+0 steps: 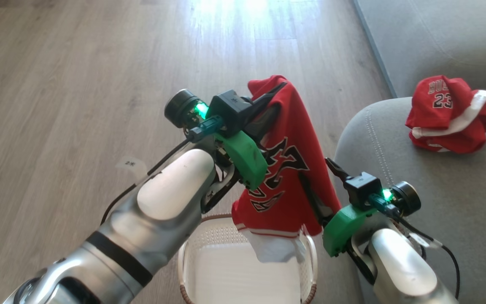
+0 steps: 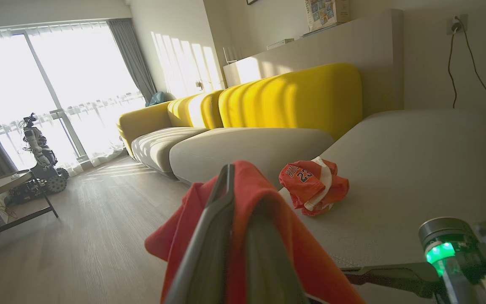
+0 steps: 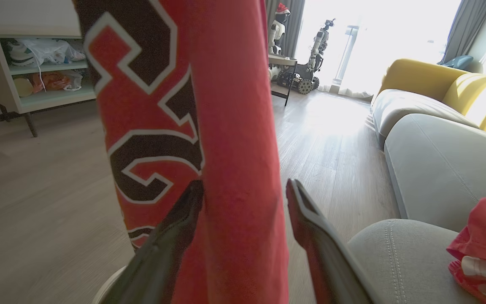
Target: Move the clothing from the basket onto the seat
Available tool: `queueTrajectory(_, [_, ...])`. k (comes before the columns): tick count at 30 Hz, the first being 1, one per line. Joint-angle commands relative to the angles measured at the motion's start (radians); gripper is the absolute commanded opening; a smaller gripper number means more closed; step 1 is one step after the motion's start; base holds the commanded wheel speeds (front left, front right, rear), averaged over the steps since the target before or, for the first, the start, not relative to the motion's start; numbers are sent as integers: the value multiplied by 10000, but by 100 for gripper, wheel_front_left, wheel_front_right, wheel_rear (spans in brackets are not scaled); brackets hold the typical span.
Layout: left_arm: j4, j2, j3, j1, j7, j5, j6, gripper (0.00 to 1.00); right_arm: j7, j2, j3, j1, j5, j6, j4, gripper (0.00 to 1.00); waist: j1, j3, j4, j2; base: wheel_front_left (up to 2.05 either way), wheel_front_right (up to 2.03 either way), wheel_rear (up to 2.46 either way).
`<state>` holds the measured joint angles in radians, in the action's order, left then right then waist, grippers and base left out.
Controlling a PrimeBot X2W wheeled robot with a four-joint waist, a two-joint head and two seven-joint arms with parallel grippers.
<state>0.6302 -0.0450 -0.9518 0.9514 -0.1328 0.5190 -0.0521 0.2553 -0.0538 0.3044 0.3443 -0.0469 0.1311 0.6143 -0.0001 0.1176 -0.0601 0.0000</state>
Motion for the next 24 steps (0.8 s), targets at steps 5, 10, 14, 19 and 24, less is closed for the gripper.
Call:
queueTrajectory(5, [-577, -111, 185, 758, 74, 93, 112, 0, 65, 36, 469, 890, -266, -4, 459, 72, 1, 11, -272, 0, 0, 0, 0])
queueTrajectory(10, [-708, -225, 171, 519, 102, 195, 247, 0, 65, 36, 567, 1058, -587, -4, 639, 0, 1, 31, -360, 0, 0, 0, 0])
queueTrajectory(14, [-614, -440, 208, 167, 33, 300, 372, 0, 65, 36, 538, 1139, -665, -4, 627, 0, 1, 45, -271, 0, 0, 0, 0])
queueTrajectory(19, [-513, -668, 158, -329, -250, 341, 463, 0, 65, 36, 376, 1345, -563, -4, 503, 0, 1, 39, -17, 0, 0, 0, 0])
queueTrajectory(24, [-373, -893, 79, -884, -461, 431, 479, 44, 65, -30, 110, 1591, -259, -4, 441, 0, 1, 9, 321, 0, 0, 0, 0])
